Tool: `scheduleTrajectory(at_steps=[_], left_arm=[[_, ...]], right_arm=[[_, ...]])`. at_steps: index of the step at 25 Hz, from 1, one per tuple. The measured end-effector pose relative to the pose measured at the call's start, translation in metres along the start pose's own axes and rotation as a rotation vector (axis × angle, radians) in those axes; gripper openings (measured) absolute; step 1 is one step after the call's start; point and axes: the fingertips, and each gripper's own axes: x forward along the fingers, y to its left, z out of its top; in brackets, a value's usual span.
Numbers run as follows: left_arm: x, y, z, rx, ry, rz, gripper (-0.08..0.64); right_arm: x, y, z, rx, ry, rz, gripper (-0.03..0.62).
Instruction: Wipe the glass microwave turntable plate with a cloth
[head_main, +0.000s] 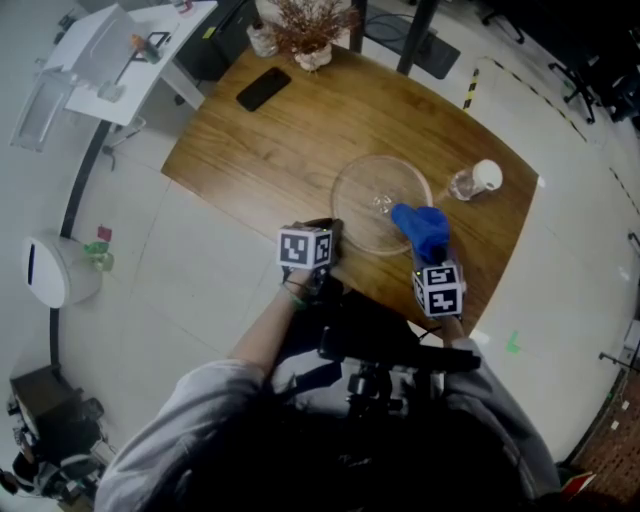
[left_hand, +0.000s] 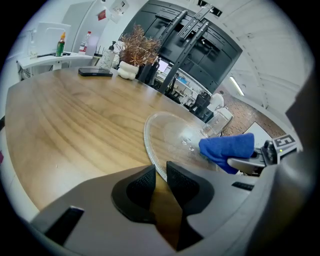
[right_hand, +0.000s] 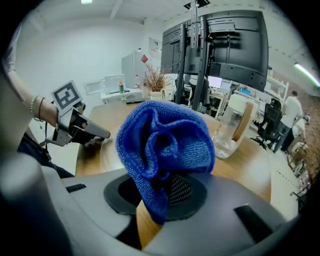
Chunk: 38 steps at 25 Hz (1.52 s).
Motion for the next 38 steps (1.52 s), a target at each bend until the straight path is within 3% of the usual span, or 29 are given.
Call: scheduleTrajectory(at_steps=[10, 16, 20, 25, 31, 35, 38], left_arm=[[0.001, -0.001, -0.003, 0.026, -0.018, 0.035, 0.064], [0.0, -0.002, -0.002, 0.043, -0.038, 0.046, 0.064], [-0.006, -0.005, -0.003, 0.046, -0.071, 0.021, 0.064], [-0.026, -0.009, -0.011, -0.064, -0.176, -0.017, 0.064], [-0.051, -0.021, -0.01, -0.101, -0.291, -0.01, 0.064], [-0.073, -0.047, 0.003, -0.087, -0.403, -0.014, 0.011], [-0.091, -0.071, 0.014, -0.024, -0.463, -0.036, 0.011]], right_arm=[[-0.031, 0.041, -0.035, 0.063, 0.021, 0.072, 0.089], [-0.035, 0.048, -0.035, 0.072, 0.005, 0.089, 0.089], [-0.044, 0.04, -0.022, 0.143, -0.053, 0.09, 0.089], [-0.053, 0.026, -0.016, 0.188, -0.104, 0.107, 0.089], [-0.057, 0.011, -0.019, 0.173, -0.132, 0.137, 0.089], [-0.058, 0.006, -0.019, 0.138, -0.139, 0.178, 0.089], [-0.056, 0.005, -0.016, 0.091, -0.146, 0.182, 0.089]])
